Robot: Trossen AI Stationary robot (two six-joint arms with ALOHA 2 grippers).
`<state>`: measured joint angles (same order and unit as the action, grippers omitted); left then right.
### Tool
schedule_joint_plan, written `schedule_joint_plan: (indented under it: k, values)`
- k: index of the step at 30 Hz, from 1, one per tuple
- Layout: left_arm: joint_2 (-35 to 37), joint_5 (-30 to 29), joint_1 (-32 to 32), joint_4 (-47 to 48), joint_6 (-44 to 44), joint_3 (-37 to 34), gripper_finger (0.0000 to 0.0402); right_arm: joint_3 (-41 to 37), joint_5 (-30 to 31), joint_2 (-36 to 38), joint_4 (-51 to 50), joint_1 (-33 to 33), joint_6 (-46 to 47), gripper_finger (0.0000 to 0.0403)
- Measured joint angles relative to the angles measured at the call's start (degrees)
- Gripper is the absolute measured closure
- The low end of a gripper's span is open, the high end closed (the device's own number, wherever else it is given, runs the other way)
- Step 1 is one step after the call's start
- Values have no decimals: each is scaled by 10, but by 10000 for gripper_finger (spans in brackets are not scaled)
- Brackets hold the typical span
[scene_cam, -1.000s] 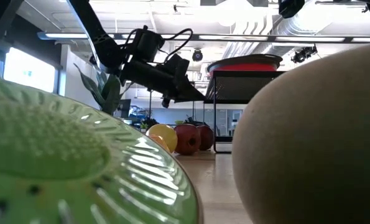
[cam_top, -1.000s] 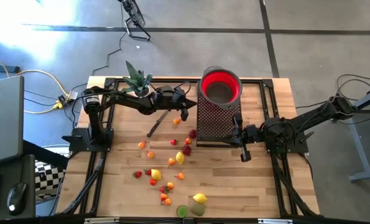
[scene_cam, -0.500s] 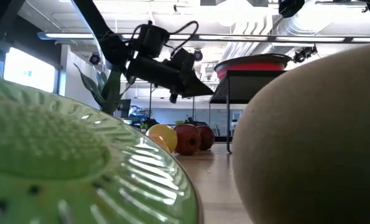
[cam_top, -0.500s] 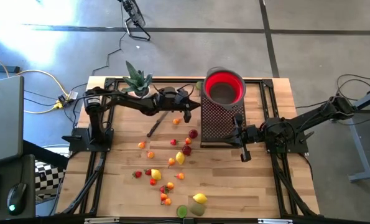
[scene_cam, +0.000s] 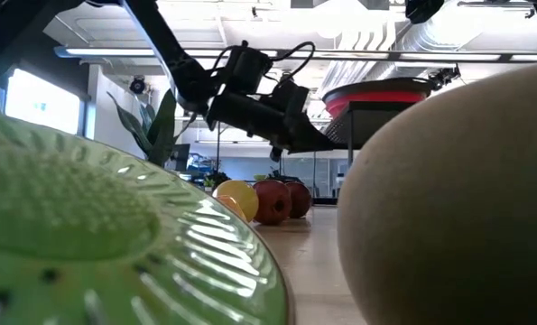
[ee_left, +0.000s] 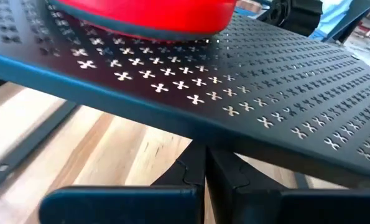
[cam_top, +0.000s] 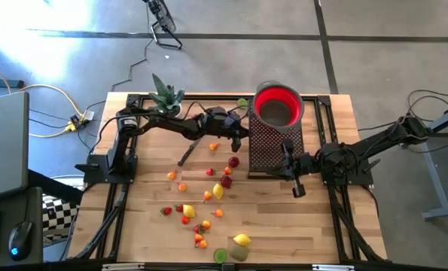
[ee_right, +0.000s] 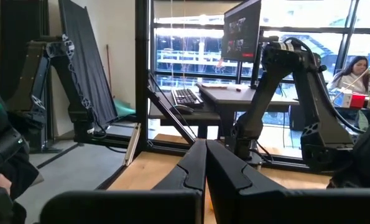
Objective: Pick & Place Fruit
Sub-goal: Adjust the shelf
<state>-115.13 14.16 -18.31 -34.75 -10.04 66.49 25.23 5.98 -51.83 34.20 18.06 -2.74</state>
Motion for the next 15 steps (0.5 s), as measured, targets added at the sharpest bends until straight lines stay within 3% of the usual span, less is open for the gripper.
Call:
schedule_joint_plan:
  k: [15]
  values:
    - [-17, -5, 0, -13, 4, 12, 402, 0, 0, 0, -2, 0, -1, 400]
